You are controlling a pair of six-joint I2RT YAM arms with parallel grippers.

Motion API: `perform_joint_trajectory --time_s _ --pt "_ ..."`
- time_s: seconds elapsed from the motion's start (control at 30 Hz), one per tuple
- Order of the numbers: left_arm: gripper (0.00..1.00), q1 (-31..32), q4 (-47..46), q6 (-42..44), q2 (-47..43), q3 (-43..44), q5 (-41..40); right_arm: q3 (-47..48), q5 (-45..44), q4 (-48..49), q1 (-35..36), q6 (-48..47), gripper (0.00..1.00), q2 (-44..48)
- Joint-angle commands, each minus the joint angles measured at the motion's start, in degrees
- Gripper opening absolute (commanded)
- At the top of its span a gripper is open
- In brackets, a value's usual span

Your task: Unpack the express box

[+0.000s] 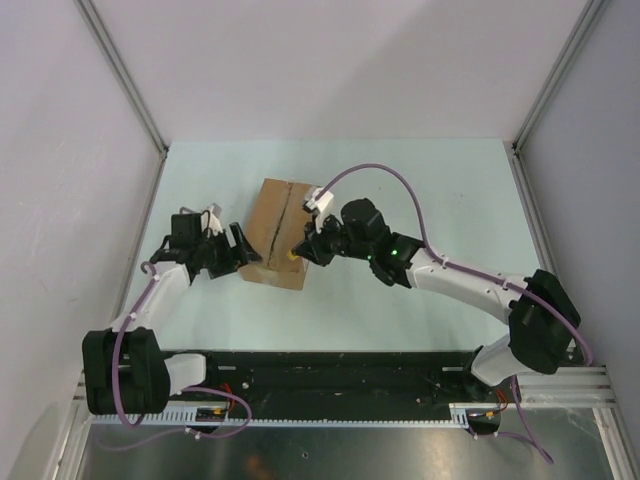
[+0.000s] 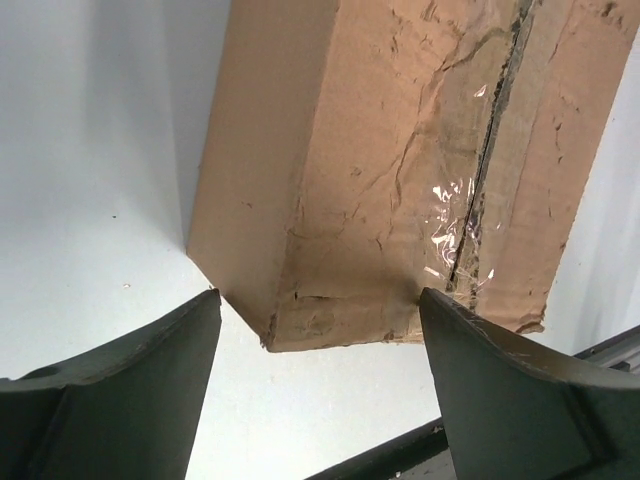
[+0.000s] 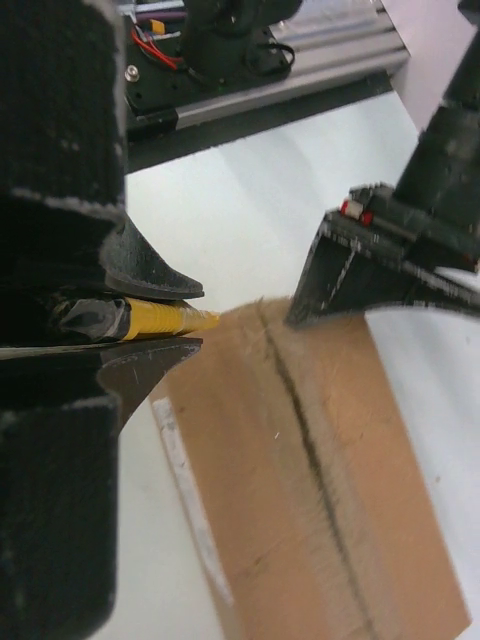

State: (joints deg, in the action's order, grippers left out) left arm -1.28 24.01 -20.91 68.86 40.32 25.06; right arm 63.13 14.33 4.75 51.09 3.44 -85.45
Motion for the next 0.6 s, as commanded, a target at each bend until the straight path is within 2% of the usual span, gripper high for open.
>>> perform_joint_trajectory --time_s 0.0,0.17,0.3,0.57 --pt "0.86 0.14 0.95 0.26 -3.03 3.10 -2.38 4.54 2.99 5.08 2.43 -3.27 0.00 -2.17" --pt "0.89 0.14 0.78 -1.50 -4.52 3.37 -2.91 5.95 2.99 6.67 3.49 -5.29 0.00 -4.72" --pt "0.89 0.05 0.86 -2.82 -4.52 2.67 -4.83 6.56 3.42 8.77 4.10 -6.43 0.00 -6.31" --pt "0.75 -2.15 0.95 -5.90 -5.84 0.82 -6.51 7.18 2.37 11.50 6.92 -13.89 0.00 -9.91"
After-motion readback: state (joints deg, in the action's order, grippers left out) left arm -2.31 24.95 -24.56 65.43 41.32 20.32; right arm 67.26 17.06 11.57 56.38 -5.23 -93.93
